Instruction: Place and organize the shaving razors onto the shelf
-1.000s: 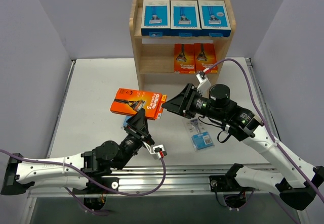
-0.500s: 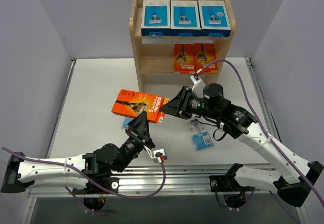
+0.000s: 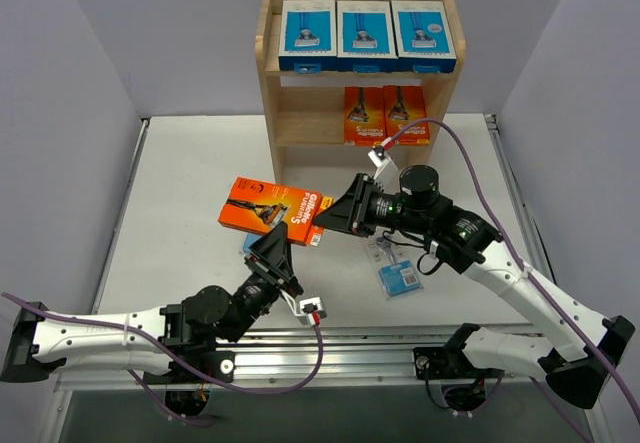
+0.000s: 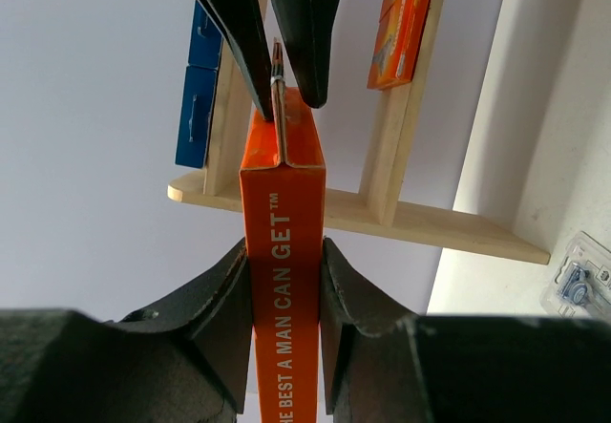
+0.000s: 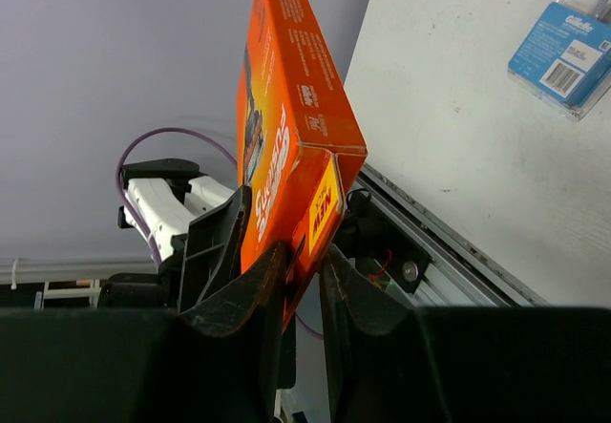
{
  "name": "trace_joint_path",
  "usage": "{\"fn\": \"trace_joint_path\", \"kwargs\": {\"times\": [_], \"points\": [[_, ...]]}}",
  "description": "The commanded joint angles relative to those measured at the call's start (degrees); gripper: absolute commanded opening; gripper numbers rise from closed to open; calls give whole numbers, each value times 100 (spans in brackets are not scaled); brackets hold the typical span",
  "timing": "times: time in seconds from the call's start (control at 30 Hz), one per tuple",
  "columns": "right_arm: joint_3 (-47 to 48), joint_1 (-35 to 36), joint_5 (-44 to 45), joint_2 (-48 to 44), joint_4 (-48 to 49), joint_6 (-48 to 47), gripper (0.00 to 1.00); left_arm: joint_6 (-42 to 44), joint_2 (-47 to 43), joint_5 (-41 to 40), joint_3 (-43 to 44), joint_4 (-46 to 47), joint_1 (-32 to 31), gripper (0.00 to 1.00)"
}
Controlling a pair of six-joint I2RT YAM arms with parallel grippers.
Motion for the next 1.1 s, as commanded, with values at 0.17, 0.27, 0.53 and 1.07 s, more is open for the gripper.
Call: {"fn": "trace_joint_path", "kwargs": {"times": [0.17,0.27,0.53,1.07], "points": [[-461,-9,-626,-86,879,172,0,-30,-118,422,-37,370,-83,2],[-663,-9,-565,-201,1152,348,0,-91,-171,404,-72,361,-83,4],[-1479,-9,-65,-964,2292,936,0,-644,-461,404,-151,255,-74,34],[-2211,-9,1219,-1888,2506,1394,0,-1584,-760,202,-3,-192,-48,77]]}}
